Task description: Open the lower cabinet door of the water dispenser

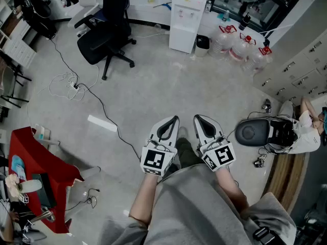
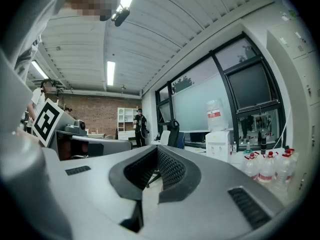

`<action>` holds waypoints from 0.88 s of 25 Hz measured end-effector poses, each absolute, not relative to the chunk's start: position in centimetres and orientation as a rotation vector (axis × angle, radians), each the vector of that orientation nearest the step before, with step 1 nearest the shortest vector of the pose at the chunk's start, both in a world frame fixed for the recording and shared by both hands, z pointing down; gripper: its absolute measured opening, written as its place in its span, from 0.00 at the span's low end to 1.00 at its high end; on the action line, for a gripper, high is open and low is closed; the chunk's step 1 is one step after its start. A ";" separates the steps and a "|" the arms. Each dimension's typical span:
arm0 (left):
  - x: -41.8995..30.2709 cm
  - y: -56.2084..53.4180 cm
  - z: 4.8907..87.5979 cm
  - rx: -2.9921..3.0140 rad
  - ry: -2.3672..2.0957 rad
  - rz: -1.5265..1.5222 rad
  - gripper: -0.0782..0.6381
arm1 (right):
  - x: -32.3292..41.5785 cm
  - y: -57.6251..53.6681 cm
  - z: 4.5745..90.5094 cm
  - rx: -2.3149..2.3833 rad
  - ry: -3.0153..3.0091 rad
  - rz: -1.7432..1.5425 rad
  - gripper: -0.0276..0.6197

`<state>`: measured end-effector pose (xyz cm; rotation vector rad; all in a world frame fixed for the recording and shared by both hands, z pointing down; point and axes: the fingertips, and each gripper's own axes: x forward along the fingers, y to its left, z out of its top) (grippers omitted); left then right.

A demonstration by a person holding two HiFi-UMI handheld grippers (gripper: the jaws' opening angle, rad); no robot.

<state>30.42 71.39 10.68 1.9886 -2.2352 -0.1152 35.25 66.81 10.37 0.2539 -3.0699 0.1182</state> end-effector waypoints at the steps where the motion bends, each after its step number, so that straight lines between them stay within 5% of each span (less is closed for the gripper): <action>1: 30.2 70.9 10.7 1.995 -2.233 -0.108 0.12 | 35.0 66.3 10.4 0.258 -3.070 0.120 0.06; 22: 25.8 52.3 10.9 2.071 -2.110 -0.021 0.12 | 30.8 48.1 10.7 0.309 -3.092 0.211 0.06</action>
